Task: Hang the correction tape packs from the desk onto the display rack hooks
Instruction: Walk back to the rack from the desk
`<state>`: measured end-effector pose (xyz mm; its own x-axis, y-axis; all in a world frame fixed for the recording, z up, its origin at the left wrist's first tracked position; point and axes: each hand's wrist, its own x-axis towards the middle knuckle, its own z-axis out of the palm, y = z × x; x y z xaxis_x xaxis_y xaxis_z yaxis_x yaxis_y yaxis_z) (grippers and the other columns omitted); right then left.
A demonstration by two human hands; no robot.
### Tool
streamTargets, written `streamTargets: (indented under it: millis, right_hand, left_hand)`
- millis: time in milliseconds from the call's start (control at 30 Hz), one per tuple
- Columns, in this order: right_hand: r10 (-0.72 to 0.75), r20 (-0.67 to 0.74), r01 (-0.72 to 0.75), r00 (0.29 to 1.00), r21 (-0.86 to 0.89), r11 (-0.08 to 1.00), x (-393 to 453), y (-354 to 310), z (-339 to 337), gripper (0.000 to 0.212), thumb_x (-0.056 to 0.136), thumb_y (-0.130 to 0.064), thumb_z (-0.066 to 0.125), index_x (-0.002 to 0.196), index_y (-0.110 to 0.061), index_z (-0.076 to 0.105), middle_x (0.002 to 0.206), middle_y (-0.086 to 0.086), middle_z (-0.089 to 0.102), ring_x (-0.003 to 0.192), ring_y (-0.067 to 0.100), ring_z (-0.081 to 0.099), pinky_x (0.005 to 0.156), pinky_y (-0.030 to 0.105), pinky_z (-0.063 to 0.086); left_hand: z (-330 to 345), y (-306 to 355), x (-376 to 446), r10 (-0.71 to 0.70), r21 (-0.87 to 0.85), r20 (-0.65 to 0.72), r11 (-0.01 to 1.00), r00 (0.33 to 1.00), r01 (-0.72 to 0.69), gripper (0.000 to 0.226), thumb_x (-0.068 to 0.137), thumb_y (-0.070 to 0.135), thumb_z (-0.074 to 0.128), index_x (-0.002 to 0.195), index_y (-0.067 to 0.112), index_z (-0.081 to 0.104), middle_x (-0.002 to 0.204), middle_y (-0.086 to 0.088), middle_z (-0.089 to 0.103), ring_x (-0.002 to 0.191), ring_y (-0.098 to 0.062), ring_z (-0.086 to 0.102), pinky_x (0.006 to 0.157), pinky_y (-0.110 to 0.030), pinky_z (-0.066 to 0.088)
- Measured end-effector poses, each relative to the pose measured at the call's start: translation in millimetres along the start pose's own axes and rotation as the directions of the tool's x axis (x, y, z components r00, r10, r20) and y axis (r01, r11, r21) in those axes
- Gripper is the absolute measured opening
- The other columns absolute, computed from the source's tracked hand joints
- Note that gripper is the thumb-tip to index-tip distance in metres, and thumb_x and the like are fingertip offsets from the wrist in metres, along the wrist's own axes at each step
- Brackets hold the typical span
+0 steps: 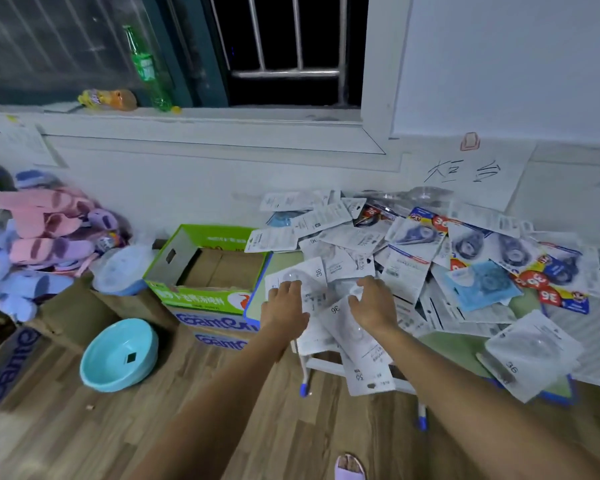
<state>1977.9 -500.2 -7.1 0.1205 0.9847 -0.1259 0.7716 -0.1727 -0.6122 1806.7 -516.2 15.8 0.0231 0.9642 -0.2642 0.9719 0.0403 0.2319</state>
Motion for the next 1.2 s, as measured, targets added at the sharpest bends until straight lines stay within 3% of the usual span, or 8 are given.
streamTargets:
  millis: [267,367,467,633,767,967,1133,1200]
  right_hand:
    - [-0.192,-0.057,0.165,0.98,-0.314,0.935,109,-17,-2,0.044,0.09,-0.024,0.057,0.131,-0.014,0.045,0.136,0.005,0.046,0.129,0.024,0.035,0.101,0.039,0.034]
    - [-0.219,0.027,0.21,0.975,-0.426,0.88,134,-14,1,0.051,0.089,-0.023,0.055,0.136,-0.015,0.037,0.145,0.004,0.035,0.138,0.022,0.025,0.109,0.039,0.029]
    - [-0.132,0.109,0.165,0.985,-0.403,0.9,150,-10,4,0.062,0.089,-0.027,0.057,0.142,-0.017,0.027,0.153,0.004,0.023,0.143,0.026,0.018,0.11,0.048,0.028]
    - [-0.127,0.026,0.126,0.992,-0.419,0.899,161,-7,4,0.043,0.088,-0.016,0.053,0.13,-0.012,0.045,0.135,0.009,0.049,0.127,0.027,0.041,0.104,0.039,0.034]
    - [-0.201,-0.055,0.156,0.978,-0.45,0.879,162,-15,-5,0.026,0.087,-0.008,0.049,0.109,-0.013,0.06,0.11,0.006,0.066,0.105,0.027,0.058,0.088,0.035,0.042]
    - [-0.238,-0.215,0.132,0.947,-0.416,0.9,150,-34,-26,0.026,0.086,-0.005,0.048,0.107,-0.01,0.062,0.098,0.009,0.069,0.09,0.029,0.062,0.066,0.03,0.036]
    - [0.066,-0.298,-0.088,0.952,-0.062,0.994,122,-42,-37,0.025,0.096,-0.013,0.042,0.116,-0.004,0.054,0.106,0.018,0.063,0.095,0.036,0.061,0.067,0.033,0.041]
    - [0.171,-0.286,-0.166,0.943,0.039,0.985,103,-39,-41,0.032,0.098,-0.014,0.037,0.123,-0.003,0.052,0.111,0.019,0.063,0.102,0.037,0.059,0.073,0.034,0.043]
  left_hand:
    - [1,-11,91,-0.025,0.054,0.093,0.998,0.995,0.02,0.095,0.081,0.021,0.073,0.151,0.014,0.009,0.159,-0.004,0.012,0.143,-0.029,0.018,0.11,-0.046,0.034]
    - [2,-16,113,-0.038,0.107,0.162,0.994,0.986,0.021,0.111,0.076,0.026,0.079,0.153,0.016,0.0,0.161,-0.002,0.003,0.147,-0.026,0.008,0.115,-0.049,0.025]
    - [9,-18,126,-0.035,0.111,0.245,0.994,0.969,0.008,0.119,0.073,0.029,0.082,0.153,0.017,-0.005,0.162,0.001,0.0,0.149,-0.025,0.0,0.116,-0.055,0.018]
    - [17,-23,136,0.008,0.14,0.213,0.989,0.977,-0.039,0.118,0.069,0.037,0.083,0.152,0.018,0.003,0.158,0.0,0.015,0.148,-0.022,0.008,0.116,-0.055,0.018]
    - [9,-27,139,0.064,0.148,0.149,0.985,0.987,-0.086,0.11,0.065,0.051,0.08,0.149,0.02,0.016,0.146,-0.002,0.032,0.139,-0.023,0.026,0.116,-0.051,0.018]
    - [-18,-21,136,0.121,-0.067,0.061,0.991,0.991,-0.117,0.094,0.064,0.059,0.073,0.137,0.018,0.029,0.123,-0.005,0.036,0.118,-0.027,0.045,0.098,-0.038,0.039]
    - [-35,-12,128,0.135,-0.332,-0.034,0.933,0.99,-0.139,0.076,0.068,0.061,0.074,0.117,0.014,0.04,0.109,0.0,0.04,0.108,-0.018,0.041,0.088,-0.03,0.04]
    - [-38,-7,120,0.093,-0.479,-0.092,0.869,0.991,-0.126,0.062,0.066,0.056,0.078,0.102,0.014,0.05,0.101,-0.001,0.052,0.097,-0.017,0.051,0.082,-0.029,0.045]
